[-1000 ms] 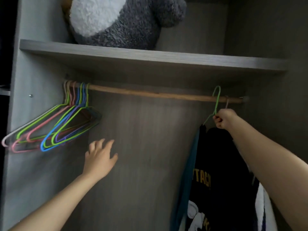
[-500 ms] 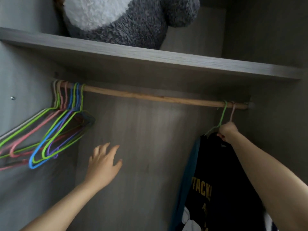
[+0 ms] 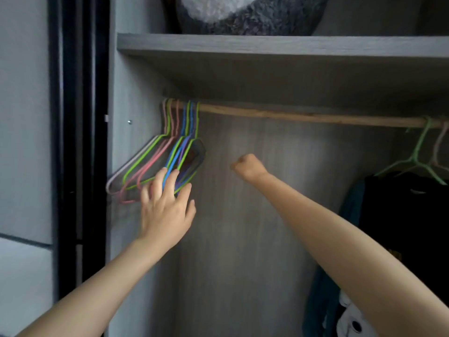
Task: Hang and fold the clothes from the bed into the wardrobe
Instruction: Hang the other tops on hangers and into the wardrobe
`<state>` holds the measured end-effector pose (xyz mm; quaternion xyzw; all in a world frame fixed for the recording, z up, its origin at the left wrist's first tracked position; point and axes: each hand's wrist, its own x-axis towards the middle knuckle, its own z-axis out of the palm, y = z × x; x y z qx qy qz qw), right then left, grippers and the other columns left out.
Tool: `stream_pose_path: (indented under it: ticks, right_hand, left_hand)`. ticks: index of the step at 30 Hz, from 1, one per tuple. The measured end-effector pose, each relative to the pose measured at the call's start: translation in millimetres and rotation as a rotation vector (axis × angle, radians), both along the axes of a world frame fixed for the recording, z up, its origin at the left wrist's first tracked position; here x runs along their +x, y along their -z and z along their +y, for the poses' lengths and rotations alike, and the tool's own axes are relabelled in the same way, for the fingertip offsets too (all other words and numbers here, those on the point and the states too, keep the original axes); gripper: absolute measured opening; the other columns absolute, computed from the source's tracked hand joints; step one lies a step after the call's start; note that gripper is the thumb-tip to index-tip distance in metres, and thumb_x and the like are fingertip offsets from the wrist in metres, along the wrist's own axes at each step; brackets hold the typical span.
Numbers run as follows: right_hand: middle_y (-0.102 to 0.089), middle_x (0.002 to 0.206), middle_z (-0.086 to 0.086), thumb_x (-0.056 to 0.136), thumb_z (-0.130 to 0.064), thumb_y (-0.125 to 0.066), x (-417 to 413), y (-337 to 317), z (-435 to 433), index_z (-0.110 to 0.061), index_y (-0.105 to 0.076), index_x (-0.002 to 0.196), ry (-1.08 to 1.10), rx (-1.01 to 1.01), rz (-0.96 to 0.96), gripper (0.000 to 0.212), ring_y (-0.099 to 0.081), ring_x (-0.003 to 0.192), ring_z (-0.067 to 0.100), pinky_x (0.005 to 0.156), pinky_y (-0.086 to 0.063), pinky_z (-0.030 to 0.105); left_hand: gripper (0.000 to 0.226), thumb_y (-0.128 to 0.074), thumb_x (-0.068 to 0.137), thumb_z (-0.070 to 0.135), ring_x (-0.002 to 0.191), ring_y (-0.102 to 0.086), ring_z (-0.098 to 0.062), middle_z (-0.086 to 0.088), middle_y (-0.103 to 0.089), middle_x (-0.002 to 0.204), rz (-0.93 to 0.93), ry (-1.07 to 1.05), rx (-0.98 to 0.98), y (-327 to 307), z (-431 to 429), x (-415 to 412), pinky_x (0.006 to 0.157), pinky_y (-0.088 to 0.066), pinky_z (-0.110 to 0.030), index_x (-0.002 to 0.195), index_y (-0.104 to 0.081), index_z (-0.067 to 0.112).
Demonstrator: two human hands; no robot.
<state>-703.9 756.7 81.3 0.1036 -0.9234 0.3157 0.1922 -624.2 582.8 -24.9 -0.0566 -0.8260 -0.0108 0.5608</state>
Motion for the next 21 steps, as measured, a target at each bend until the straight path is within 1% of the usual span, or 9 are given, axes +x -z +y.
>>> stream_pose_path:
  ticks: [2, 4, 7, 10, 12, 14, 15, 17, 21]
  right_hand:
    - [-0.046, 0.081, 0.012, 0.094, -0.022, -0.049, 2, 9, -43, -0.012, -0.043, 0.061, -0.099, -0.058, -0.027, 0.034, -0.041, 0.081, 0.019, 0.068, -0.030, 0.025]
    - [-0.043, 0.070, 0.007, 0.094, -0.028, -0.050, 2, 17, -78, -0.016, -0.038, 0.058, -0.172, -0.141, -0.062, 0.040, -0.040, 0.074, 0.020, 0.061, -0.031, 0.026]
    - [-0.048, 0.070, 0.008, 0.093, -0.033, -0.051, 5, 27, -117, -0.014, -0.046, 0.062, -0.225, -0.270, -0.124, 0.036, -0.043, 0.063, 0.020, 0.052, -0.032, 0.026]
    - [-0.054, 0.074, 0.012, 0.092, -0.029, -0.052, 0, 36, -138, -0.017, -0.044, 0.059, -0.199, -0.301, -0.150, 0.036, -0.044, 0.055, 0.019, 0.044, -0.032, 0.024]
    - [-0.059, 0.086, 0.018, 0.091, -0.023, -0.052, 1, 37, -144, -0.012, -0.052, 0.064, -0.167, -0.347, -0.144, 0.029, -0.056, 0.069, 0.029, 0.053, -0.043, 0.029]
    - [-0.063, 0.102, 0.027, 0.092, -0.022, -0.048, 10, 35, -142, 0.002, -0.064, 0.088, -0.123, -0.373, -0.111, 0.029, -0.061, 0.091, 0.036, 0.075, -0.047, 0.037]
    - [-0.061, 0.110, 0.028, 0.095, -0.022, -0.044, 14, 32, -138, 0.006, -0.063, 0.102, -0.090, -0.365, -0.072, 0.034, -0.059, 0.102, 0.039, 0.082, -0.045, 0.037]
    - [-0.057, 0.120, 0.029, 0.099, -0.022, -0.038, 21, 26, -130, 0.009, -0.057, 0.114, -0.028, -0.333, 0.022, 0.039, -0.053, 0.113, 0.041, 0.087, -0.042, 0.036]
    - [-0.054, 0.125, 0.028, 0.100, -0.026, -0.034, 31, 14, -116, 0.007, -0.055, 0.117, 0.088, -0.271, 0.097, 0.042, -0.050, 0.116, 0.041, 0.090, -0.041, 0.036]
  left_hand:
    - [0.039, -0.042, 0.077, 0.030, 0.120, -0.038, -0.035, -0.023, -0.058, 0.120, 0.043, -0.091, -0.038, 3, -29, 17, 0.090, -0.030, -0.049, 0.095, -0.069, 0.008]
    - [0.041, -0.043, 0.077, 0.030, 0.123, -0.036, -0.036, -0.025, -0.056, 0.125, 0.062, -0.183, -0.044, 7, -58, 30, 0.095, -0.027, -0.051, 0.099, -0.069, 0.007]
    - [0.045, -0.044, 0.077, 0.028, 0.129, -0.030, -0.039, -0.028, -0.047, 0.134, 0.070, -0.298, -0.011, 13, -97, 38, 0.099, -0.024, -0.056, 0.109, -0.066, 0.006]
    - [0.053, -0.049, 0.073, 0.024, 0.139, -0.018, -0.039, -0.028, -0.035, 0.142, 0.086, -0.334, -0.057, 27, -127, 38, 0.100, -0.023, -0.061, 0.125, -0.054, 0.011]
    - [0.056, -0.042, 0.078, 0.025, 0.145, -0.002, -0.032, -0.024, -0.030, 0.147, 0.106, -0.326, -0.121, 36, -139, 37, 0.103, -0.020, -0.061, 0.132, -0.044, 0.015]
    - [0.056, -0.037, 0.081, 0.028, 0.145, 0.004, -0.029, -0.022, -0.029, 0.149, 0.127, -0.312, -0.133, 40, -144, 34, 0.104, -0.019, -0.060, 0.136, -0.040, 0.017]
    - [0.056, -0.037, 0.083, 0.028, 0.145, 0.004, -0.029, -0.022, -0.028, 0.149, 0.135, -0.308, -0.132, 41, -145, 32, 0.104, -0.019, -0.059, 0.138, -0.039, 0.017]
    - [0.057, -0.036, 0.083, 0.027, 0.145, 0.004, -0.030, -0.022, -0.027, 0.150, 0.150, -0.298, -0.129, 43, -146, 28, 0.105, -0.019, -0.059, 0.139, -0.037, 0.016]
    - [0.059, -0.037, 0.082, 0.025, 0.145, 0.004, -0.031, -0.022, -0.029, 0.149, 0.194, -0.276, -0.127, 45, -147, 22, 0.105, -0.020, -0.059, 0.140, -0.036, 0.016]
